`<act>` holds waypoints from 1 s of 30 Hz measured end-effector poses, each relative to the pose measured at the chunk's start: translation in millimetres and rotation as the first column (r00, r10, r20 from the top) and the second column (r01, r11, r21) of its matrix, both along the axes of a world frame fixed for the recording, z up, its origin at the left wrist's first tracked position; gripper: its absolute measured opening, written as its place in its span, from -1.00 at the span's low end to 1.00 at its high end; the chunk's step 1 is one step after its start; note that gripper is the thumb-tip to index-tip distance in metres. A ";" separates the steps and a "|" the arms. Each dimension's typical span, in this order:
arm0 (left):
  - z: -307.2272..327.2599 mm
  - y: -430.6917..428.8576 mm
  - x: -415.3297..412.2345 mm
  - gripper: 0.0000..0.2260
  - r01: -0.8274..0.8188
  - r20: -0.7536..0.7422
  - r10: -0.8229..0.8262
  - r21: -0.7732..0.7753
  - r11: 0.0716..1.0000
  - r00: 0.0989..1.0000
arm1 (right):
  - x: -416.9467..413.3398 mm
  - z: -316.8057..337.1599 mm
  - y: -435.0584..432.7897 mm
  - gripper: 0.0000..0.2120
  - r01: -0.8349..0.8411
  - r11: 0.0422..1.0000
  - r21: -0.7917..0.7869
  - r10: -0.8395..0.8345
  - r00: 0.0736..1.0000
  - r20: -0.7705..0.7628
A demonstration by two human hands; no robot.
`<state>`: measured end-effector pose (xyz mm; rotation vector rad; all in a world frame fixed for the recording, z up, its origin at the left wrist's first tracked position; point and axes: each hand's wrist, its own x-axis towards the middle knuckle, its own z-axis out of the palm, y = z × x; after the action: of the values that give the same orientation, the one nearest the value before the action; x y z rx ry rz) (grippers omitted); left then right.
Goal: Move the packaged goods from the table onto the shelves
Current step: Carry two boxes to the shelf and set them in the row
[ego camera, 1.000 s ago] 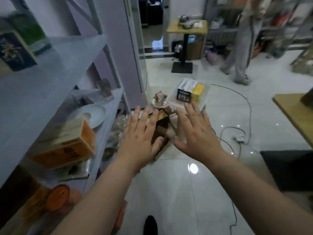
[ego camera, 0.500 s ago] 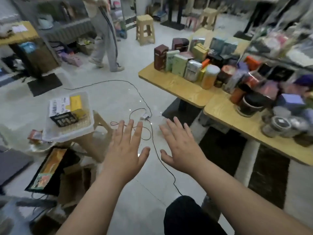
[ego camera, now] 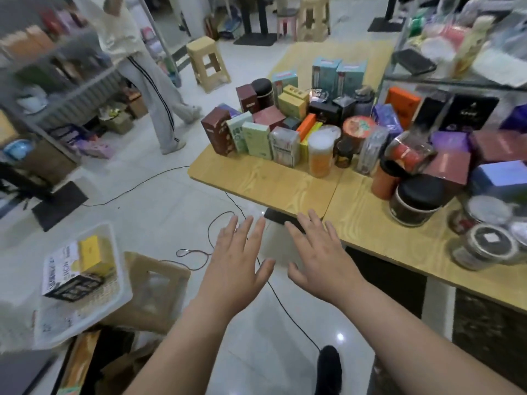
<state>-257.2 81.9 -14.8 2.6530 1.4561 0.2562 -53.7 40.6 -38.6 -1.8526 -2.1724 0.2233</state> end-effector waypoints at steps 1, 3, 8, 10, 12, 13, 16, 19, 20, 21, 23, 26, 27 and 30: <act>0.0 13.5 5.3 -0.36 -0.006 0.003 0.006 -0.001 1.000 1.000 | 5.4 0.7 13.8 -0.29 -0.001 1.000 -0.006 0.001 1.000 -0.003; -1.8 38.7 13.7 -0.35 -0.030 0.004 0.030 -0.003 1.000 1.000 | 15.3 -0.5 40.1 -0.30 -0.003 1.000 -0.023 0.003 1.000 -0.008; -10.9 95.7 16.5 -0.32 -0.071 0.010 0.072 -0.053 0.996 0.997 | 24.6 -8.5 103.4 -0.32 -0.004 0.998 -0.070 0.003 1.000 -0.012; -16.9 123.7 9.8 -0.33 -0.071 0.020 0.072 -0.043 0.997 0.997 | 23.4 -11.8 131.9 -0.32 -0.012 0.997 -0.074 0.011 1.000 -0.008; -23.7 154.1 2.7 -0.35 -0.081 0.033 0.083 -0.051 0.995 0.996 | 22.0 -15.3 162.8 -0.33 -0.012 0.996 -0.083 0.013 1.000 0.011; -27.0 171.0 0.2 -0.35 -0.090 0.040 0.092 -0.066 0.994 0.995 | 21.8 -17.2 179.7 -0.33 -0.008 0.996 -0.088 0.010 1.000 0.024; -38.1 233.3 -4.4 -0.37 -0.090 0.060 0.097 -0.108 0.990 0.993 | 20.3 -21.7 235.4 -0.33 0.011 0.992 -0.127 -0.005 0.999 0.048; -48.3 311.5 -4.2 -0.38 -0.029 0.059 0.038 -0.138 0.990 0.998 | 14.2 -22.3 297.0 -0.34 0.058 0.984 -0.170 -0.043 0.995 0.089; -49.7 339.0 -3.0 -0.38 -0.017 0.058 0.026 -0.146 0.989 0.998 | 11.5 -23.1 317.1 -0.34 0.077 0.980 -0.182 -0.059 0.993 0.101; -49.4 365.7 -0.9 -0.38 -0.006 0.056 0.013 -0.136 0.991 0.998 | 8.6 -23.2 336.9 -0.35 0.098 0.977 -0.190 -0.077 0.991 0.114; -49.4 417.6 4.3 -0.38 0.043 0.042 -0.041 -0.069 0.997 0.998 | 5.3 -23.4 374.8 -0.35 0.143 0.967 -0.211 -0.118 0.985 0.128; -49.4 490.9 16.1 -0.39 0.106 -0.044 -0.108 -0.028 0.994 0.993 | 1.5 -26.1 429.0 -0.34 0.196 0.960 -0.199 -0.172 0.977 0.128; -50.3 511.0 20.5 -0.36 0.111 -0.106 -0.115 -0.041 0.993 0.988 | 0.5 -28.0 445.8 -0.32 0.212 0.957 -0.197 -0.187 0.972 0.140; -55.1 551.6 35.8 -0.27 0.157 -0.323 -0.175 -0.081 0.984 0.930 | -0.4 -34.7 481.4 -0.24 0.251 0.945 -0.210 -0.193 0.946 0.262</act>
<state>-221.4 633.5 -69.9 2.8540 1.2788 -0.2517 -54.1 522.0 -73.3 -2.3538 -2.1370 0.2359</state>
